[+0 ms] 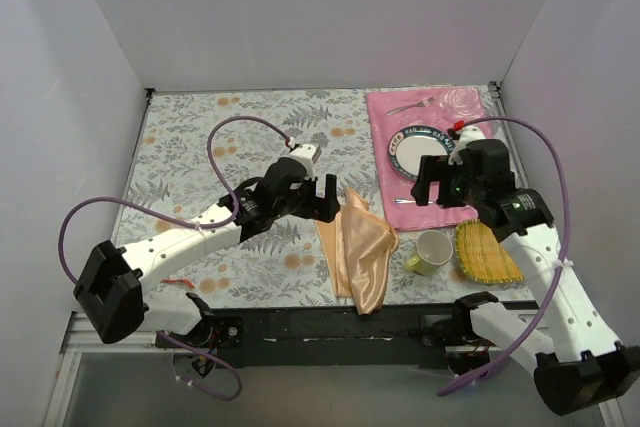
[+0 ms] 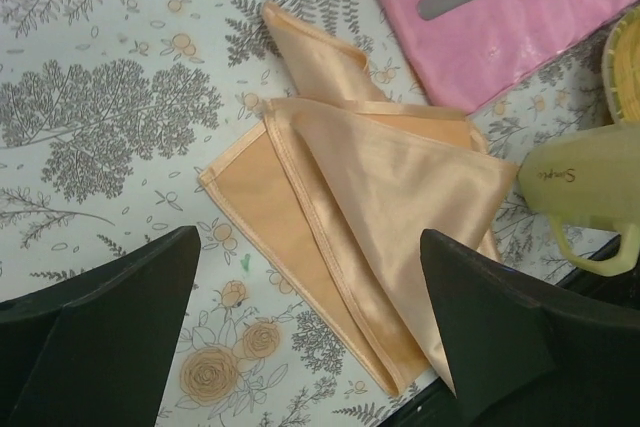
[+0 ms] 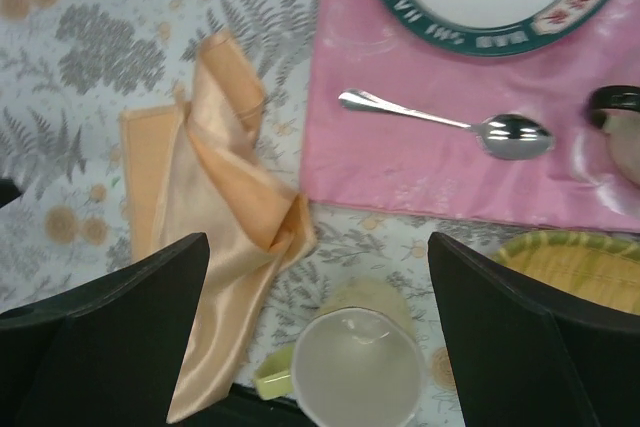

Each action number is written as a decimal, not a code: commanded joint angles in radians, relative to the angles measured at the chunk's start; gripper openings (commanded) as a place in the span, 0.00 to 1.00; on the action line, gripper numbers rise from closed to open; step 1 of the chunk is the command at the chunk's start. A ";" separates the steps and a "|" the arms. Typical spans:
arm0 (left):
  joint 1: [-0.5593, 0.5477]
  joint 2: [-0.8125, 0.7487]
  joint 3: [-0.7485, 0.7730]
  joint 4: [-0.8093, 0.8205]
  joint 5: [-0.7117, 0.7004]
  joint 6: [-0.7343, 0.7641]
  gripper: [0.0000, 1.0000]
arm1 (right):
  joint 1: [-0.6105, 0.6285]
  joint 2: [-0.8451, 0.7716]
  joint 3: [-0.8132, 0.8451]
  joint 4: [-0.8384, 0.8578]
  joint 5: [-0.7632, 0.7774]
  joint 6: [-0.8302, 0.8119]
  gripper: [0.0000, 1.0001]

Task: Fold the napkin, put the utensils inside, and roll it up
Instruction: Flatten the napkin out

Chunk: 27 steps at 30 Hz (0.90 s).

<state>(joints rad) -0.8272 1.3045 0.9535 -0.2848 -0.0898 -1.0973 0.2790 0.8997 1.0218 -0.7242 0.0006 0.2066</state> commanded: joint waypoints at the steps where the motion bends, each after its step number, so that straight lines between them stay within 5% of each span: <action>1: 0.007 0.030 -0.036 -0.013 0.001 -0.048 0.90 | 0.225 0.060 0.011 0.086 0.028 0.097 0.99; 5: 0.003 0.044 -0.085 0.048 0.076 -0.087 0.89 | 0.470 0.151 -0.002 0.111 0.136 0.172 0.99; 8: 0.000 0.090 -0.096 0.073 0.159 -0.107 0.88 | 0.512 0.208 -0.023 0.150 0.167 0.200 0.98; 14: 0.000 0.035 -0.124 0.088 0.102 -0.147 0.75 | 0.506 0.295 -0.063 0.235 0.157 0.117 0.95; 27: 0.003 -0.281 -0.219 0.082 -0.042 -0.234 0.79 | 0.423 0.557 -0.061 0.276 0.059 -0.015 0.65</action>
<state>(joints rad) -0.8238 1.0557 0.7277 -0.1856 -0.0864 -1.3140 0.6964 1.4155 0.9459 -0.4835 0.1047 0.2447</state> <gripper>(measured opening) 0.777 0.704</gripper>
